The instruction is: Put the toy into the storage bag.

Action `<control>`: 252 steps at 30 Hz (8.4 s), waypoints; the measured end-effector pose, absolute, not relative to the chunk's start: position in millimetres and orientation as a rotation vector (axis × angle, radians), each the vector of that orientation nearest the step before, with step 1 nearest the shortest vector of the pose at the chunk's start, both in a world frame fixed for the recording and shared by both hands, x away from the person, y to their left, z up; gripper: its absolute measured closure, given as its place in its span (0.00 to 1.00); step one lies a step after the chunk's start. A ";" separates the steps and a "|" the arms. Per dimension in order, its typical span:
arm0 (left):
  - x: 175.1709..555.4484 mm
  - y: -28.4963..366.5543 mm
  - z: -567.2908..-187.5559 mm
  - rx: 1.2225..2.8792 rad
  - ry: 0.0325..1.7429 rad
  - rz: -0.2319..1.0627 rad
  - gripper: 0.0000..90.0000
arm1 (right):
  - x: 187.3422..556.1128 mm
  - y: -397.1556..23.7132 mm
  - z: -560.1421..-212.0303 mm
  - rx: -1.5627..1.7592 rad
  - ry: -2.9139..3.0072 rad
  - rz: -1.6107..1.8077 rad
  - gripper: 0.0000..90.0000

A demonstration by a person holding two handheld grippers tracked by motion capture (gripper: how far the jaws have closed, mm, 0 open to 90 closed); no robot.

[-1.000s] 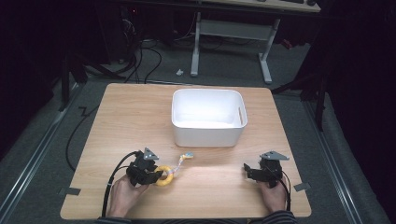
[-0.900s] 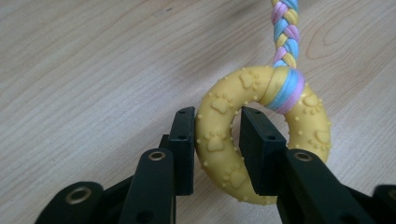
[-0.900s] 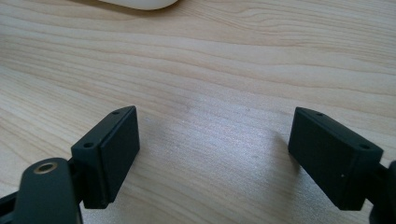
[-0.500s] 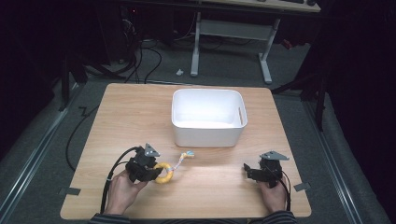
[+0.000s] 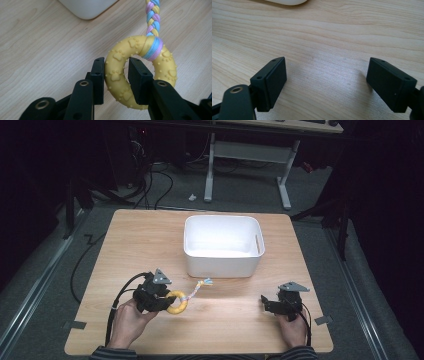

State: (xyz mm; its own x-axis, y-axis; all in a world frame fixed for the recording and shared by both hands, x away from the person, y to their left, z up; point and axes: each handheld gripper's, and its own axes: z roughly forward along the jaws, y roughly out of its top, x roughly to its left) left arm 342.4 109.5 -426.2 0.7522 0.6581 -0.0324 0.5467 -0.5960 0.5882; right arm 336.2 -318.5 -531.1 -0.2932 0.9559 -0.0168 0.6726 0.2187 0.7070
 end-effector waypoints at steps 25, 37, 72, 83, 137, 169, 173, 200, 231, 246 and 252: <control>357.0 109.4 -367.6 2.281 0.883 0.224 0.75 | 336.2 -318.5 -531.1 1.500 2.046 0.832 0.18; 373.3 104.4 -354.5 2.246 0.871 0.189 0.75 | 336.3 -318.5 -531.1 1.500 2.045 0.832 0.18; 429.4 61.9 -326.3 2.246 0.904 0.210 0.75 | 336.5 -317.9 -531.1 1.499 2.049 0.834 0.18; 446.9 44.8 -333.0 2.244 0.921 0.205 0.75 | 336.5 -318.0 -531.2 1.494 2.053 0.834 0.18; 489.4 1.4 -379.1 2.342 0.996 0.287 0.74 | 336.3 -317.8 -531.2 1.489 2.055 0.834 0.18; 476.3 23.3 -362.9 2.204 1.007 0.296 0.47 | 336.3 -317.8 -531.2 1.484 2.059 0.835 0.18; 469.6 32.9 -353.1 2.172 1.003 0.319 0.45 | 336.3 -317.8 -531.2 1.484 2.059 0.834 0.18; 431.2 111.5 -333.6 2.028 1.054 0.407 0.40 | 336.2 -317.5 -531.2 1.485 2.061 0.836 0.18; 401.2 168.9 -353.6 1.977 1.154 0.459 0.43 | 335.4 -316.2 -531.2 1.486 2.063 0.840 0.18; 390.2 187.0 -369.3 1.950 1.190 0.441 0.42 | 335.4 -316.2 -531.2 1.486 2.063 0.840 0.18; 386.4 190.5 -377.2 1.950 1.203 0.439 0.41 | 335.5 -316.3 -531.2 1.485 2.063 0.839 0.18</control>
State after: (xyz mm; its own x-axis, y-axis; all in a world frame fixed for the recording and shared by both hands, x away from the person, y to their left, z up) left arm 386.4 190.5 -377.2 0.4906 0.8648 -0.1068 0.5923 -0.2410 0.7688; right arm 335.5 -316.3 -531.2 -0.3114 0.9501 -0.0160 0.6692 0.2313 0.7062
